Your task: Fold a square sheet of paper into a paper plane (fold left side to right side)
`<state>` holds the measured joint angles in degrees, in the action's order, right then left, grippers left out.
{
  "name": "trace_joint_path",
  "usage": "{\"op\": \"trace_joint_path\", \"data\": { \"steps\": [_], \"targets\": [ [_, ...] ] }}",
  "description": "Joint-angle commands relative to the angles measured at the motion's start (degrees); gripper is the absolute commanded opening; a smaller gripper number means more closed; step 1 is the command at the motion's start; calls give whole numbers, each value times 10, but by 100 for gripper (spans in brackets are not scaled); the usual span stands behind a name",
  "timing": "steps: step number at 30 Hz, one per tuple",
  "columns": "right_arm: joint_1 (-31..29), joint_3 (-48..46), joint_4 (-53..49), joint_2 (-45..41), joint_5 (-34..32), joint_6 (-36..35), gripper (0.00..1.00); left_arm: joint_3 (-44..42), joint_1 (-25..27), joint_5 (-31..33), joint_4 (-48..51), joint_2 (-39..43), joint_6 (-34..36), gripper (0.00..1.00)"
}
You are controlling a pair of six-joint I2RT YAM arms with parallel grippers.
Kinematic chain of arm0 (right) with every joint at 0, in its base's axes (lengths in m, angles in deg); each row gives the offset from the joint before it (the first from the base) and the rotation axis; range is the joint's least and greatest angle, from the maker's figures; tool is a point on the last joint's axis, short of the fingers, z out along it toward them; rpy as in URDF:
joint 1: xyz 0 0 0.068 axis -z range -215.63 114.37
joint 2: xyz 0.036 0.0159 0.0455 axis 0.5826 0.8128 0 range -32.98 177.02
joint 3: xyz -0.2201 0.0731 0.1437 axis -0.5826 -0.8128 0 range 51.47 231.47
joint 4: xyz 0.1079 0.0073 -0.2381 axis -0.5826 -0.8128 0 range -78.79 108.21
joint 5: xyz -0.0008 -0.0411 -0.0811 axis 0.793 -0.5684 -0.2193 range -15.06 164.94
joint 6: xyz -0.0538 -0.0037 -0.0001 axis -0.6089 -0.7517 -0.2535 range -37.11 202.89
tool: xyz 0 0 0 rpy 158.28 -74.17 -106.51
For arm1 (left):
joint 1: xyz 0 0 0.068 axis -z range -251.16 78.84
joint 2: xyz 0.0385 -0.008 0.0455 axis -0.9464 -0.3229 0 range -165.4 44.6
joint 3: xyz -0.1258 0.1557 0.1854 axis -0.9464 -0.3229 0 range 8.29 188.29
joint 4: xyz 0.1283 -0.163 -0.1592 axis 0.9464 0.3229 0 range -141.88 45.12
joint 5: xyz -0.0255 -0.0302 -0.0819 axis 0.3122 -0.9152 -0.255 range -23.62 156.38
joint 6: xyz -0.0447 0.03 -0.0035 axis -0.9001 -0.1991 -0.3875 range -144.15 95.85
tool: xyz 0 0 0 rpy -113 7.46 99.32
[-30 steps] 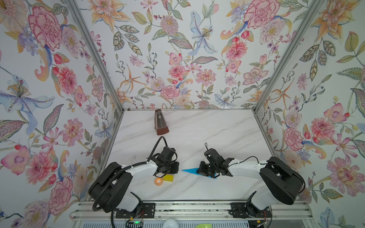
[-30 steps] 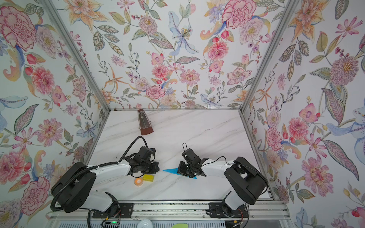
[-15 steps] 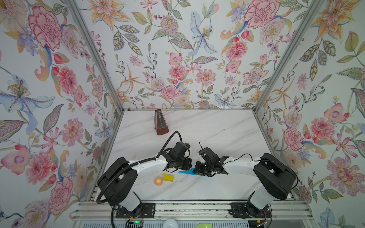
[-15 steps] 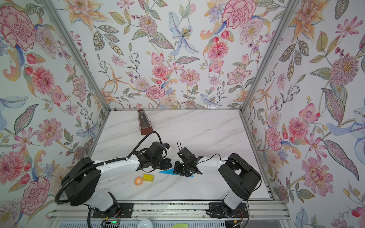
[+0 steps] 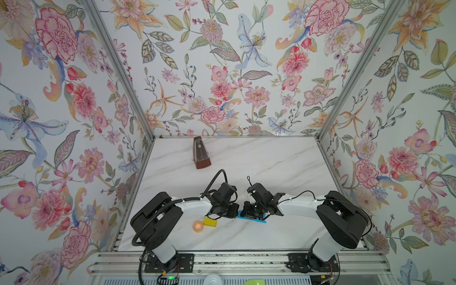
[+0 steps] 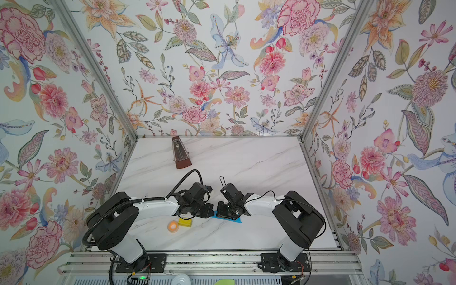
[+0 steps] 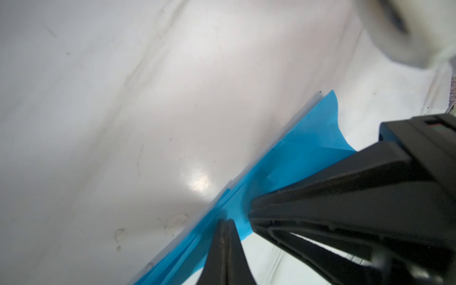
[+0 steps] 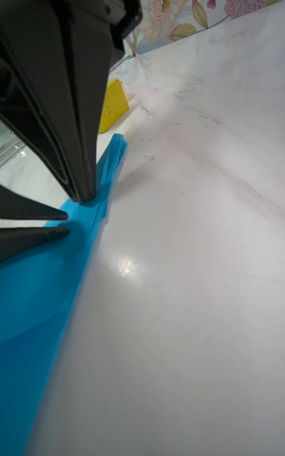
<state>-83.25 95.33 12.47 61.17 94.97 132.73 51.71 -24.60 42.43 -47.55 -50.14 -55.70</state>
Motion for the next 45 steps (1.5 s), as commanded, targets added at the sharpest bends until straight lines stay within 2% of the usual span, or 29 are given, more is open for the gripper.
{"op": "trace_joint_path", "data": {
  "steps": [1,5,9,14,24,45],
  "targets": [
    [-3,18,-108,-11,-40,12,15,-33,-2,21,11,-38,-8,0],
    [-10,19,-94,-39,-35,57,16,-47,-2,17,-6,-39,-18,0],
    [-18,34,-104,-35,-48,83,13,-47,-2,14,-9,-42,-18,0],
    [-24,43,-106,-14,-55,97,8,-46,-2,11,-10,-45,-19,0],
    [-20,19,-143,0,-106,107,7,-49,-2,12,-8,-47,-19,0],
    [46,-159,-183,-162,-120,140,5,-62,-20,15,8,-37,-12,0]
  ]
}}
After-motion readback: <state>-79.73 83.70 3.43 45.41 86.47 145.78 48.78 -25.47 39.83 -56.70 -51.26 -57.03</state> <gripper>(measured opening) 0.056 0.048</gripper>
